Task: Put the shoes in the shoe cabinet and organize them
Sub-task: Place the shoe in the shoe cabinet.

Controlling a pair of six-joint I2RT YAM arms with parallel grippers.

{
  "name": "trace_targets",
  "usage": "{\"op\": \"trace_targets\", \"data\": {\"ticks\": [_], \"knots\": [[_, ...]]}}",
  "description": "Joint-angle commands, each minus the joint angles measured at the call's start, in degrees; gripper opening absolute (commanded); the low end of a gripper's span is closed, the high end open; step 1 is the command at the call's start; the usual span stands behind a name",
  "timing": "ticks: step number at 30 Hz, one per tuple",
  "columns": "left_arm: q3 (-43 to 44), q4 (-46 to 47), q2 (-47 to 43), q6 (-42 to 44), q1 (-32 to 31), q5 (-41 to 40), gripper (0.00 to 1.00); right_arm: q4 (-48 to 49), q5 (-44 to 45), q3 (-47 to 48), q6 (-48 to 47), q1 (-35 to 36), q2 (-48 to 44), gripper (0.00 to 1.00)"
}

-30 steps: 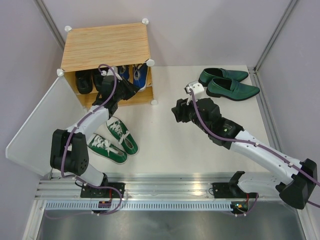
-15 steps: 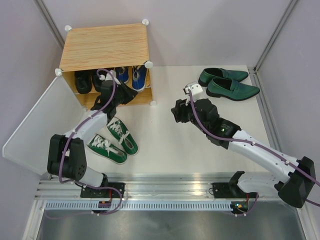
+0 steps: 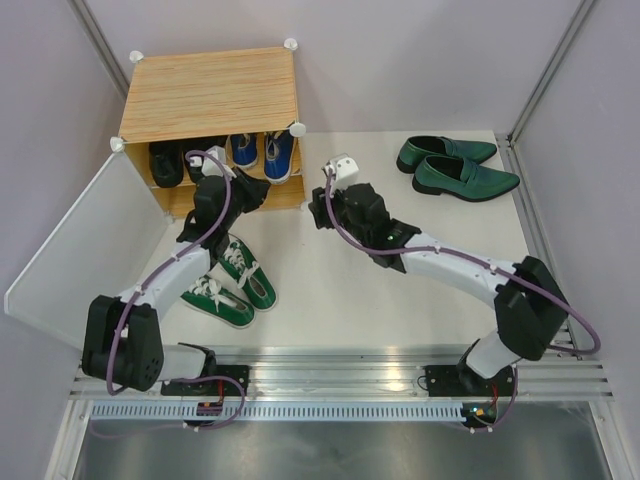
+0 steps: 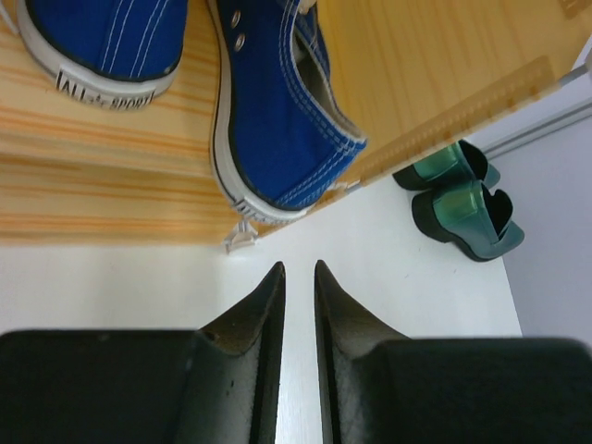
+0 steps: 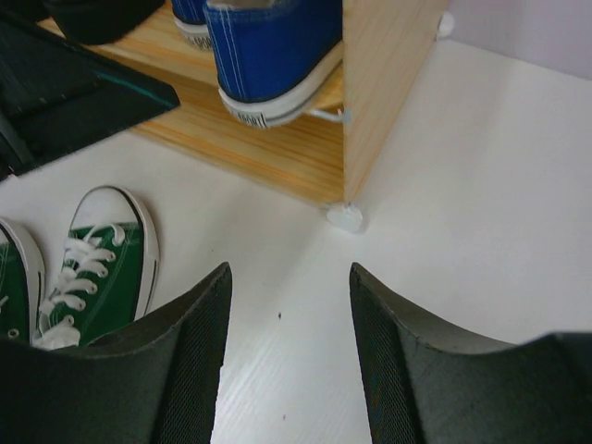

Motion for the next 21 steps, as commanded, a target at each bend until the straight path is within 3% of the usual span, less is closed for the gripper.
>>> {"op": "trace_targets", "data": {"ticks": [1, 9, 15, 20, 21], "knots": [[-0.16, 10.96, 3.00, 3.33, -0.39, 0.72, 0.23, 7.17, -0.34, 9.95, -3.40, -0.51, 4.83, 0.58], [2.39, 14.92, 7.92, 5.52, -1.98, 2.49, 0.22, 4.80, 3.94, 26.74, -3.58, -2.71, 18.28, 0.58], [2.48, 15.19, 9.94, 6.76, -1.98, 1.79, 0.21, 3.30, 6.16, 32.83, -4.29, -4.03, 25.41, 0.55], [3.00, 17.12, 11.70, 7.11, -1.98, 1.96, 0.19, 6.28, 3.27, 32.40, -3.23, -5.43, 27.17, 0.41], [3.18, 18.08, 12.57, 7.02, -1.98, 2.05, 0.18, 6.90, 2.92, 32.31, -3.23, -5.52, 27.26, 0.32]]}}
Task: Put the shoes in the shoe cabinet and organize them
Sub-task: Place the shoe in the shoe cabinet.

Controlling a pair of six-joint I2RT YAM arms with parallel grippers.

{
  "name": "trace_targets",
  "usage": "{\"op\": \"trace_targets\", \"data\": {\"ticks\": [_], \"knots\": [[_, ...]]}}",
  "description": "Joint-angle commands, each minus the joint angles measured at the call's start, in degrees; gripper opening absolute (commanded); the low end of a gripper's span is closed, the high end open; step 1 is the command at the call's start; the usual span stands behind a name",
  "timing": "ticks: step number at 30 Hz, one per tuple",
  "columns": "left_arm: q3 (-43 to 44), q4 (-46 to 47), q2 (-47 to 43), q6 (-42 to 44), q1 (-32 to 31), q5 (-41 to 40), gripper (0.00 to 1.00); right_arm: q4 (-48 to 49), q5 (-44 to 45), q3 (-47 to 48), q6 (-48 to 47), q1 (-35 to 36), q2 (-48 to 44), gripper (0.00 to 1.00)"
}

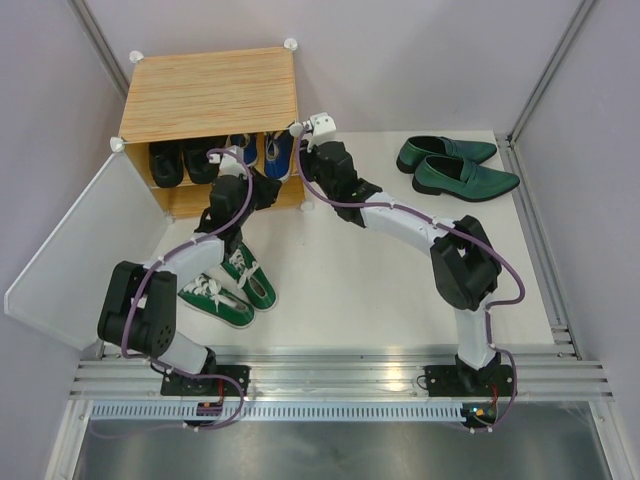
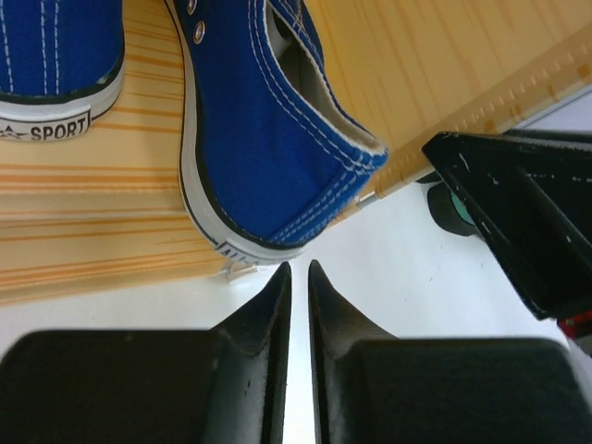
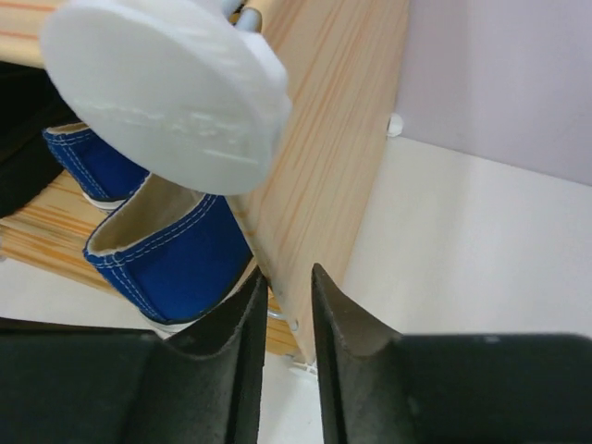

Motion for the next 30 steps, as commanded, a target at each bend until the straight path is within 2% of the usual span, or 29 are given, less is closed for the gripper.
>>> {"op": "trace_targets", "data": {"ticks": [1, 3, 12, 17, 23, 30], "knots": [[2.94, 5.69, 2.00, 2.65, -0.18, 0.43, 0.14, 4.78, -1.11, 1.23, 0.11, -0.49, 0.49, 0.28], [3.90, 6.57, 3.84, 2.65, -0.18, 0.69, 0.10, 5.93, -1.46, 0.70, -0.59, -0.49, 0.58, 0.15], [6.63, 9.65, 7.54, 2.74, -0.36, 0.87, 0.09, 8.04, -4.36, -1.32, -3.05, -0.49, -0.65, 0.02], [8.57, 9.31, 9.47, 3.26, -0.89, -0.80, 0.08, 8.04, -5.50, -2.37, -2.35, -0.49, -1.62, 0.01], [10.06, 7.28, 10.53, 2.39, -0.98, -6.42, 0.06, 7.08, -5.86, -5.01, -2.44, -0.41, -4.52, 0.02], [10.50, 4.73, 10.01, 1.07, -1.06, -11.25, 0.04, 6.02, -7.87, -11.15, -1.74, -0.49, -9.26, 0.03]]}}
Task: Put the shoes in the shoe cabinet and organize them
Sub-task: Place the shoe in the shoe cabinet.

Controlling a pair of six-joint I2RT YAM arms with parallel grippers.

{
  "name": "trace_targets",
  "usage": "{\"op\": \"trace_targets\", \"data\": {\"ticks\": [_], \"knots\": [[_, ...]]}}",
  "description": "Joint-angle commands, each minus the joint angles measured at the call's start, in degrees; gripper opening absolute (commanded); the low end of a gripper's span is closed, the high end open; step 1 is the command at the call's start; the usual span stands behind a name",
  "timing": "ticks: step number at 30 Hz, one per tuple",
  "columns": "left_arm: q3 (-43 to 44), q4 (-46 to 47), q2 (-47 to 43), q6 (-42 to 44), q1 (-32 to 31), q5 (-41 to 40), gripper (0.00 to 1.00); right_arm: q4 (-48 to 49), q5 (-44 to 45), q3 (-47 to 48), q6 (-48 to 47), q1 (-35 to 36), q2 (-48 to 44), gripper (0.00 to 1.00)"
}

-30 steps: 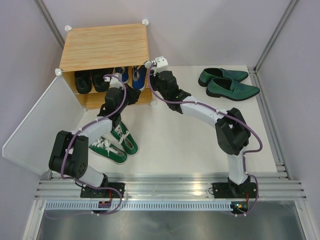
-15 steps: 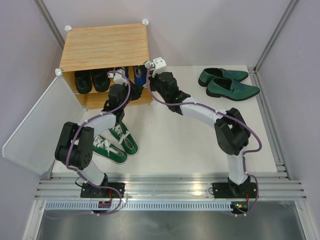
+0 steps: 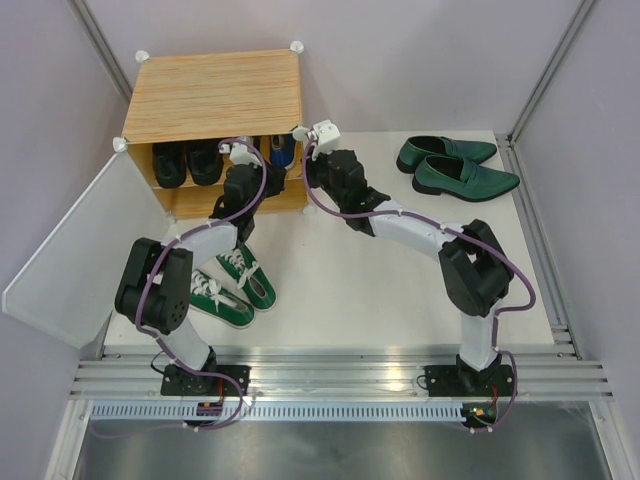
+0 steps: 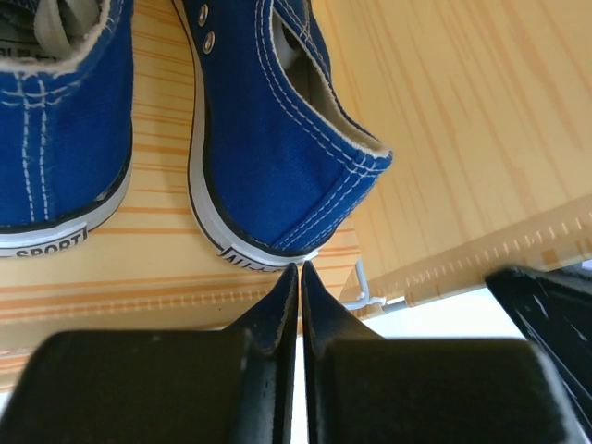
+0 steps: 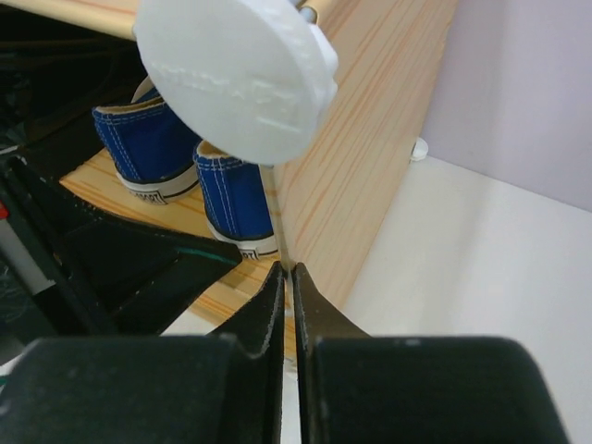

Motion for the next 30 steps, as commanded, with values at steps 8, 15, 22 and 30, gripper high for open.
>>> {"op": "trace_targets", "data": {"ticks": [8, 15, 22, 30], "knots": [[5.16, 1.63, 1.09, 1.75, -0.32, 1.01, 0.09, -1.47, -2.15, -6.18, 0.87, -0.04, -9.71, 0.22], [1.82, -0.63, -2.77, 0.88, -1.73, 3.91, 0.29, -2.62, -3.29, -6.43, 2.00, -0.04, -9.61, 0.33], [-0.20, -9.43, -8.03, -3.87, -1.64, 7.34, 0.46, -2.44, -5.23, -12.59, 3.15, -0.04, -17.42, 0.54], [-0.20, -23.40, -17.00, -7.03, -1.73, 13.14, 0.50, -5.43, -5.14, -22.77, 7.89, -1.53, -28.33, 0.65]]}}
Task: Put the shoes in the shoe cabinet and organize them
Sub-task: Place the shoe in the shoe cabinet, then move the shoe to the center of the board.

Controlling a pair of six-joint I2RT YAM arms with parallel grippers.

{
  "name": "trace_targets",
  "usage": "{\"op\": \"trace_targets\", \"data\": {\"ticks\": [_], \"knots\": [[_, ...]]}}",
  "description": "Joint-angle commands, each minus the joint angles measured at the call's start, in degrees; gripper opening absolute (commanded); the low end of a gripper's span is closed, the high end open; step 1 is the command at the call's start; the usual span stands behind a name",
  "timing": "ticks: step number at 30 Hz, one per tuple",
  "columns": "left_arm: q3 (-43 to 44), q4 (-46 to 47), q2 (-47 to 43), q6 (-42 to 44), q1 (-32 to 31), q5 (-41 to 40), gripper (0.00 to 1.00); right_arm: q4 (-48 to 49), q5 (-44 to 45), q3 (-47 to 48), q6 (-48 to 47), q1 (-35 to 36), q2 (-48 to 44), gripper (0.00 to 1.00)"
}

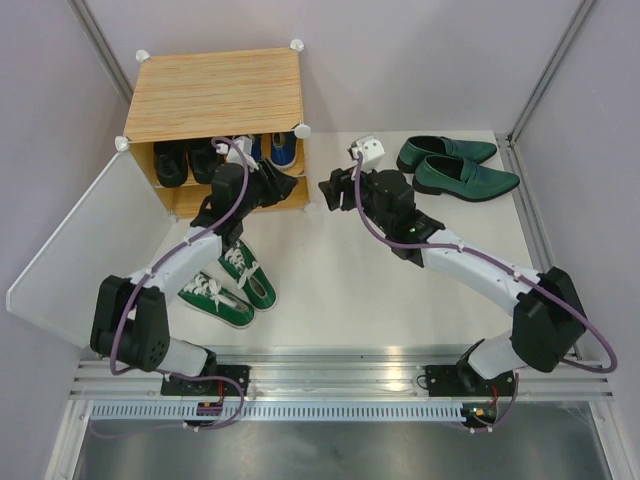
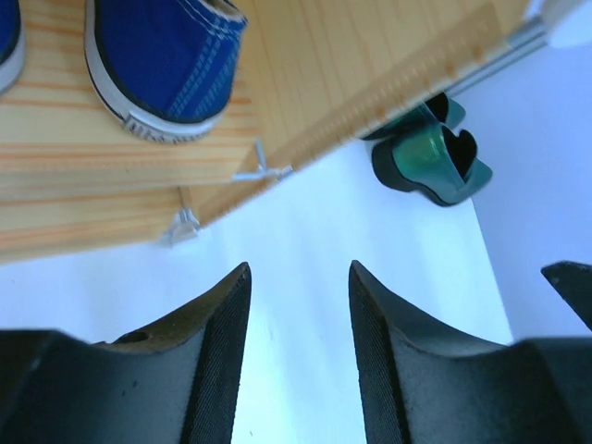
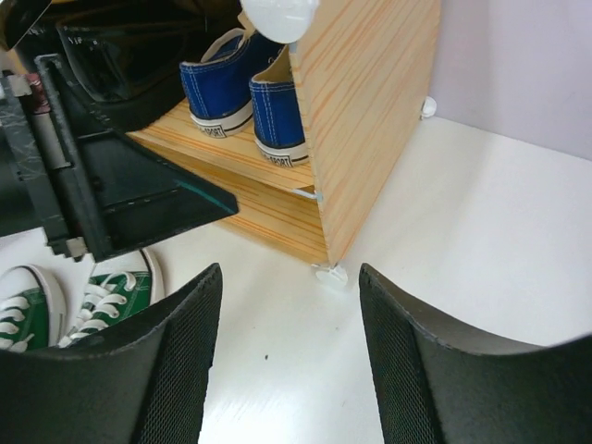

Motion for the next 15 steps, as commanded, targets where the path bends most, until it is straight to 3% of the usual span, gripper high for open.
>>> {"op": "trace_targets", "data": {"ticks": [1, 5, 8, 11, 14, 15], "knots": [[-0.38, -8.00, -6.49, -2.97, -0.16, 4.12, 0.52, -0.32, 1.06, -4.23, 5.48, -1.70, -6.49, 0.65], [0.93, -20.03, -15.71, -1.22, -0.16, 6.31, 0.55, -2.69, 4.76, -8.80, 10.14, -2.85, -11.60, 0.65], [2.86, -29.18, -25.12, 3.34, -0.16, 6.67, 0.61, -3.83, -1.35, -13.02, 11.91, -3.20, -17.31, 0.65], [4.36, -37.17, -34.00, 10.55, -0.16, 2.55, 0.72, -4.45, -4.11, -17.76, 12.62, -3.03, -23.55, 0.66], [3.41, -42.63, -41.12, 17.14, -0.16, -6.05, 0.84, -7.34, -0.79, -21.81, 12.80, -3.11, -29.26, 0.67], [2.62, -44.04, -42.44, 19.68, -0.16, -11.30, 0.94, -8.92, 0.97, -23.64, 13.06, -3.20, -31.71, 0.67]]}}
